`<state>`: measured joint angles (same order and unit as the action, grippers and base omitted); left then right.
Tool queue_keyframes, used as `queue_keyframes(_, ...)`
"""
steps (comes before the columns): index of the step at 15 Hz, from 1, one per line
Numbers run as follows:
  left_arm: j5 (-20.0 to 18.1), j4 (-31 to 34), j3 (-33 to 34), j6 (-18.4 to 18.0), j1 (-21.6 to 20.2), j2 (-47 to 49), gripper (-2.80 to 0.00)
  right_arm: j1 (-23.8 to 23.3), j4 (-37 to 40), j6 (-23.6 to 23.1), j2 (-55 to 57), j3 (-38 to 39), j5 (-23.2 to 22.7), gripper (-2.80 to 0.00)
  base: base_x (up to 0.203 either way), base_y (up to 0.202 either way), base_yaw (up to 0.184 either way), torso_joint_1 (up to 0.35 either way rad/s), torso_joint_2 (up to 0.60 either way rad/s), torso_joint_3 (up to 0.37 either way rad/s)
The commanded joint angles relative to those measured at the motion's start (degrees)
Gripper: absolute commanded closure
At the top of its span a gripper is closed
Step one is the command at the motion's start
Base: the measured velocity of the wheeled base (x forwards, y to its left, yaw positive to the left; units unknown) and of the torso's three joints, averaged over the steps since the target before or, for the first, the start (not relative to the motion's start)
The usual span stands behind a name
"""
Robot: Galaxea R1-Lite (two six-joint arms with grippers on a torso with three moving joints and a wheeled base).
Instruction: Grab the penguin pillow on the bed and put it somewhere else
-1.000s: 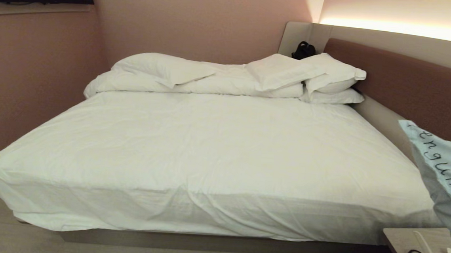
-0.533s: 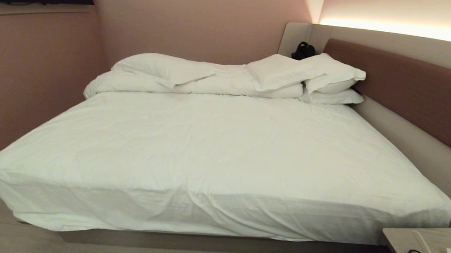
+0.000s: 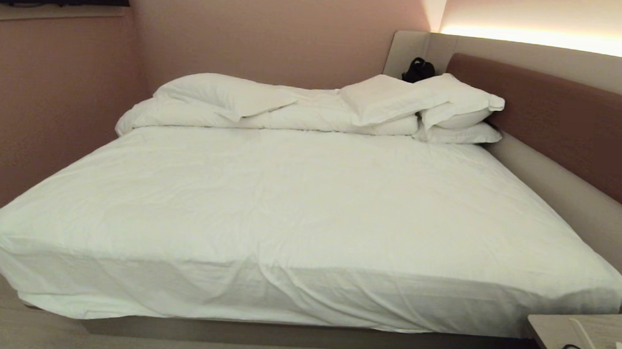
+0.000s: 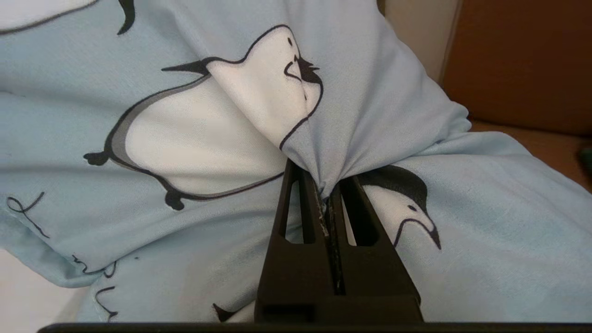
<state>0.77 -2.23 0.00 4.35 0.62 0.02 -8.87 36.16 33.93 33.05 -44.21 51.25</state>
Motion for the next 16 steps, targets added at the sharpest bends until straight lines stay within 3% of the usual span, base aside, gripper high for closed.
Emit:
queue_keyframes(1, 0.02, -0.05, 0.0, 0.04, -0.01, -0.02, 0.0, 0.0, 0.14, 0.13, 0.81, -1.11, 1.99, 0.0, 0.0, 0.0, 0.0, 0.0, 0.0, 0.0)
queue_keyframes(11, 0.02, -0.05, 0.0, -0.13, -0.01, -0.02, 0.0, 0.09, -0.11, -3.12, 12.09, -17.38, 1.17, 0.0, 0.0, 0.0, 0.0, 0.0, 0.0, 0.0)
queue_keyframes(16, 0.02, -0.14, 0.0, -0.4, -0.01, -0.02, 0.0, 0.22, -2.6, -4.82, 17.15, -18.55, -3.11, 0.0, 0.002, 0.01, 0.001, 0.0, 0.0, 0.0)
